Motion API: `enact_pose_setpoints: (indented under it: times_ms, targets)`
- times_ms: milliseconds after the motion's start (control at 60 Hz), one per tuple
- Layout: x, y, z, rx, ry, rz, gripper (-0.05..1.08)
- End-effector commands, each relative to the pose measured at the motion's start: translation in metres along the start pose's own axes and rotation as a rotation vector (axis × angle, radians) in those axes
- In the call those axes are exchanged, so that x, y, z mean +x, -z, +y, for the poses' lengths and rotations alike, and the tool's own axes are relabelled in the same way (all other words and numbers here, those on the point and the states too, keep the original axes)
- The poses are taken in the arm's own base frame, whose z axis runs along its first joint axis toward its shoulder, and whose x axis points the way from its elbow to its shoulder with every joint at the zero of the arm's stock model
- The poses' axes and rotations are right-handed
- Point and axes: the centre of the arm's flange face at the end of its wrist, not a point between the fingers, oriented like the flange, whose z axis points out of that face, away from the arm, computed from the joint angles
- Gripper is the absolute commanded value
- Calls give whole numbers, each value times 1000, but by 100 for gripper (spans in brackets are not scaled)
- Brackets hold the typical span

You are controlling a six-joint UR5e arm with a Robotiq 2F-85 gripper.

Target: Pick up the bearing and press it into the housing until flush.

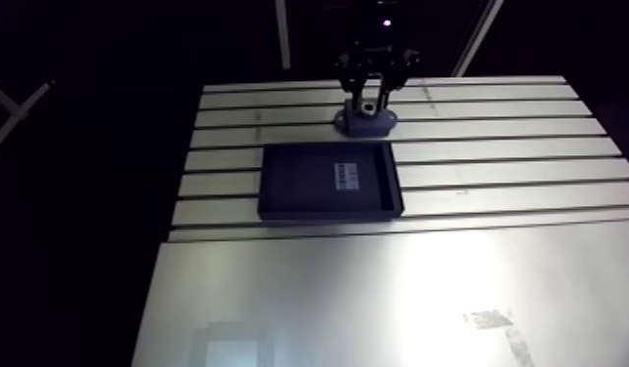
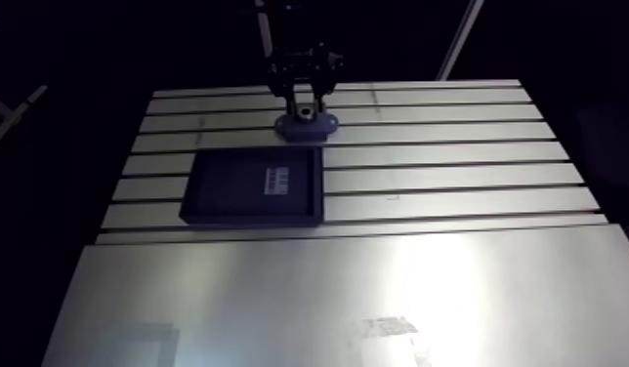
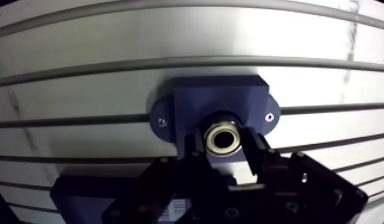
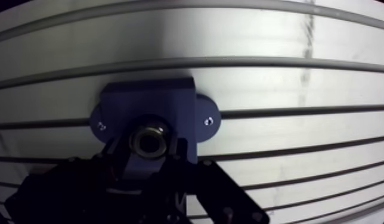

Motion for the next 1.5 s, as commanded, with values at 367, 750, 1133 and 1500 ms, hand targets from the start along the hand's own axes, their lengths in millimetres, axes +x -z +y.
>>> enact_pose_setpoints:
  times_ms: [367, 750, 1133, 1500]
  targets:
    - [2, -4, 2, 1, -2, -7, 78]
    - [2, -3, 2, 2, -2, -3, 78]
    - [2, -1, 1, 2, -2, 2, 50]
    - [2, 13, -1, 2, 2, 23, 1]
